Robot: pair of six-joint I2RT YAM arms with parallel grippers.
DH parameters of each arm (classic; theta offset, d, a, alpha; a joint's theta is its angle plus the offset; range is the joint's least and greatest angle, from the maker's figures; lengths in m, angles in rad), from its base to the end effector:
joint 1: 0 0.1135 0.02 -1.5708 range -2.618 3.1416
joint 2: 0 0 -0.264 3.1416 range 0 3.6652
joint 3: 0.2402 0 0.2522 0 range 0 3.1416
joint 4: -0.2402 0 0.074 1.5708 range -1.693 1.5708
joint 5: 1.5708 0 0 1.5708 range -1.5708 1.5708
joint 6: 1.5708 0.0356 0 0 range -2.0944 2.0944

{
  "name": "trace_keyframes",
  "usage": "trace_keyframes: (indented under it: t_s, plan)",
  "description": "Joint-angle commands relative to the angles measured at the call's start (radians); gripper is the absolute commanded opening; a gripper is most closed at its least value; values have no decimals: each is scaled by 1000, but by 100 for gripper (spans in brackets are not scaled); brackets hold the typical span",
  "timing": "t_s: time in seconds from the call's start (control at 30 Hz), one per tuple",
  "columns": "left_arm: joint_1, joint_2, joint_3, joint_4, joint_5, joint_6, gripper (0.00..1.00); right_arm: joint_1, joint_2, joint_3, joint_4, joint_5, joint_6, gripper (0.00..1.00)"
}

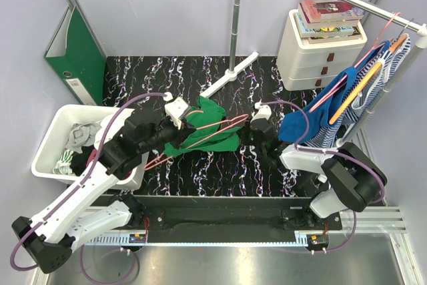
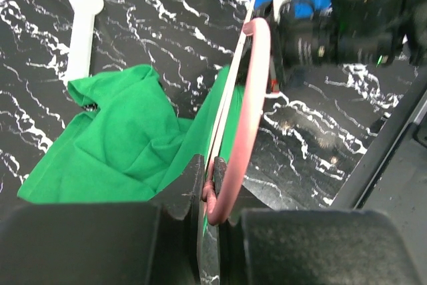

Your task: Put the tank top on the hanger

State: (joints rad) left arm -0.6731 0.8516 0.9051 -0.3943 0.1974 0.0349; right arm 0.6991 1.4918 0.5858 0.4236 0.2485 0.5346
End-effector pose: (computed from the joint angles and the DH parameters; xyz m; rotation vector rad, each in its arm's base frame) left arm 0.1443 -0.1240 0.3487 0.8034 1.7807 -0.6151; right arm 0.2304 0.1823 0.1706 -0.0141 2.0767 0.5139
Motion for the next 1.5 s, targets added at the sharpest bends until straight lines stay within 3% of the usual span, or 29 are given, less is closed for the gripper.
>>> trace_keyframes:
  t_s: [0.0, 0.7, 1.03, 1.47]
  plan:
    - [3, -34, -5, 0, -15, 43, 0, -50, -68, -3, 24, 18, -31, 0]
    - [-20, -26, -8, -25, -47, 72, 0, -144, -284, 12, -152, 28, -88, 0]
    - [-22, -20, -5, -20, -73, 63, 0, -135, -369, 78, -261, -172, -87, 0]
    - [-22, -28, -9, -15, -67, 62, 0, 138, -242, 285, -296, -163, -127, 0]
